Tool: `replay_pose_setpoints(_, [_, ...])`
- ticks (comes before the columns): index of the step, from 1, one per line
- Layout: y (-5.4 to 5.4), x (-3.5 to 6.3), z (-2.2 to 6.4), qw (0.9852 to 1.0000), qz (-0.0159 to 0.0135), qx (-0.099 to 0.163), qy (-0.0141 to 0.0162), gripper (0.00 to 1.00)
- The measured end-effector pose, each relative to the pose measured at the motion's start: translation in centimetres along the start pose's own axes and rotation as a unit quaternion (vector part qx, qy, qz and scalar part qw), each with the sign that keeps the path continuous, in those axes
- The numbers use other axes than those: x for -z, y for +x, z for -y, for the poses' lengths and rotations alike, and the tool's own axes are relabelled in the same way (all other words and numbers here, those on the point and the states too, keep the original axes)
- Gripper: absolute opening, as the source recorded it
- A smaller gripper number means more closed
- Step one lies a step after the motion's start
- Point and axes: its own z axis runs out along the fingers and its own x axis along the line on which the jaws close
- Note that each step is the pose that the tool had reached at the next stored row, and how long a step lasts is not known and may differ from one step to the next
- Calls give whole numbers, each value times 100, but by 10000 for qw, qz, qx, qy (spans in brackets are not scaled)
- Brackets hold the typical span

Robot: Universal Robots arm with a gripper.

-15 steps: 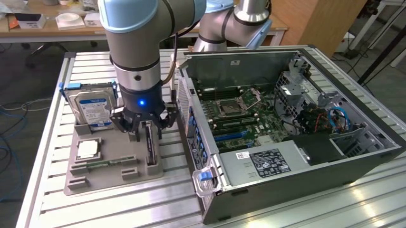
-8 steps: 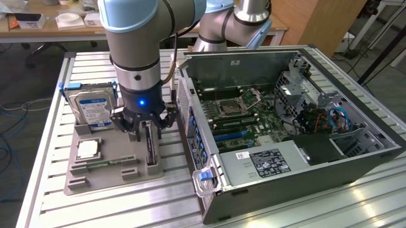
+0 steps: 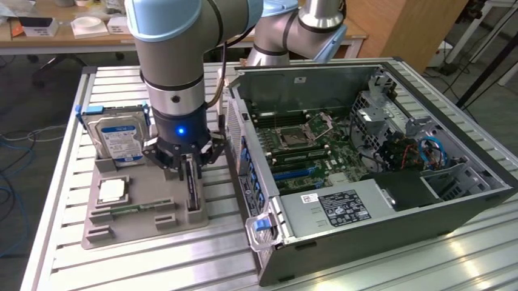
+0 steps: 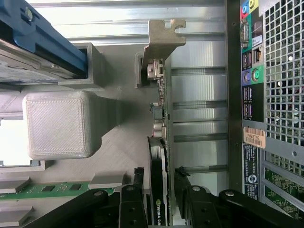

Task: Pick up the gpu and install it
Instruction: 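Pick up the gpu and move the gpu toward the slot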

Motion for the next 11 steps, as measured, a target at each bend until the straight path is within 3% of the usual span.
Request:
replay_pose_setpoints(4, [0,0,0,10000,0,0,0,38])
replay_pose_setpoints(5, [0,0,0,10000,0,0,0,31])
replay_pose_setpoints(11, [-4,0,0,10000,0,0,0,31])
